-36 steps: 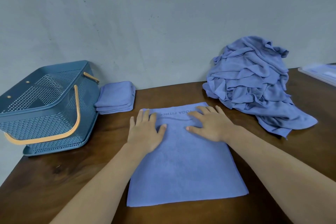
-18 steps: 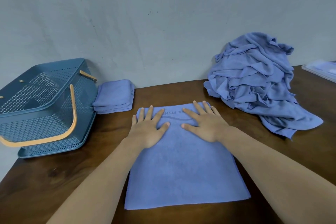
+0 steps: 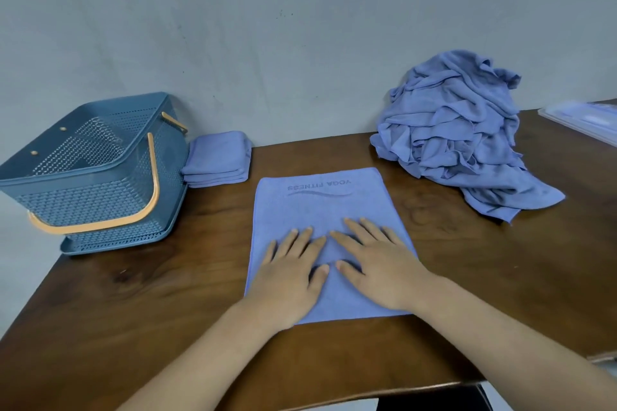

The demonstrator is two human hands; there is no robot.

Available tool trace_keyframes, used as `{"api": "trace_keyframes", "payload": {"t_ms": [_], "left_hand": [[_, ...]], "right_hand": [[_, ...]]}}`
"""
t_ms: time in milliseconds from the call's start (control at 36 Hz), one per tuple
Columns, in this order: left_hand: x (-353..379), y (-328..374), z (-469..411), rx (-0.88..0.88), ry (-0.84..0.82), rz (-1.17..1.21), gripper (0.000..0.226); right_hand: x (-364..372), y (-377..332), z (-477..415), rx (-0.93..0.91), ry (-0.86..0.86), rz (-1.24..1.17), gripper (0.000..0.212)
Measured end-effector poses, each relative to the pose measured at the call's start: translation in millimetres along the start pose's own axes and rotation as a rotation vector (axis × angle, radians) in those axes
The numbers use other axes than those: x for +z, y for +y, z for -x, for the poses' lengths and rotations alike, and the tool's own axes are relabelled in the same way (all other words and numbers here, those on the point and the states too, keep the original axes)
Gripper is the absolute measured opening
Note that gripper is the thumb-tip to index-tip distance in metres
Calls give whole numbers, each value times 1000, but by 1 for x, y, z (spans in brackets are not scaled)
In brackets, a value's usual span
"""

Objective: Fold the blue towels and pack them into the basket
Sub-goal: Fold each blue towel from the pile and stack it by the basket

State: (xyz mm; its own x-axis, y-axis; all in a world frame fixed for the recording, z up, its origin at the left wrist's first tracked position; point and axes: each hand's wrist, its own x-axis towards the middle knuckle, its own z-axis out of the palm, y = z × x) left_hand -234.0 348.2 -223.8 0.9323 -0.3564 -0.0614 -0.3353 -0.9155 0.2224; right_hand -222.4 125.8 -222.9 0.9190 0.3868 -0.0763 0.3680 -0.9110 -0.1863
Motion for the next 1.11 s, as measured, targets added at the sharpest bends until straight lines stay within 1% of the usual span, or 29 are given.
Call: {"api": "trace_keyframes", "payload": {"t_ms": [139, 222, 306, 417, 528, 556, 611, 667, 722, 806, 917, 1000, 1111], "left_hand": [[0, -6, 43, 18, -28, 22, 64], [1, -3, 62, 121, -30, 38, 57], [3, -6, 76, 212, -3, 36, 50], [1, -15, 87, 234, -26, 60, 48], [0, -19, 95, 224, -36, 63, 48], [1, -19, 95, 228, -10, 72, 47], [4, -18, 94, 277, 104, 58, 41], [8, -15, 90, 374, 254, -4, 30], [11, -9, 84, 454, 365, -45, 21], [12, -2, 78, 483, 432, -57, 17], [15, -1, 76, 472, 437, -110, 21], [16, 0, 75, 432, 429, -81, 23], [11, 0, 77, 430, 323, -39, 22]], "right_hand": [[7, 4, 32, 28, 36, 10, 71], [8, -4, 48, -18, 42, 14, 69], [11, -11, 61, -64, 86, 49, 68], [15, -10, 72, -66, 139, 37, 67], [16, -10, 75, -68, 144, 41, 67], [16, -10, 74, -65, 143, 35, 68], [16, -10, 74, -65, 146, 24, 68], [18, -9, 73, -71, 170, 14, 68], [19, -9, 74, -75, 202, -16, 67], [20, -10, 75, -77, 239, -49, 66], [17, -11, 78, -113, 283, -79, 61], [16, -13, 81, -173, 261, -112, 62], [18, -14, 80, -206, 249, -128, 56]]}}
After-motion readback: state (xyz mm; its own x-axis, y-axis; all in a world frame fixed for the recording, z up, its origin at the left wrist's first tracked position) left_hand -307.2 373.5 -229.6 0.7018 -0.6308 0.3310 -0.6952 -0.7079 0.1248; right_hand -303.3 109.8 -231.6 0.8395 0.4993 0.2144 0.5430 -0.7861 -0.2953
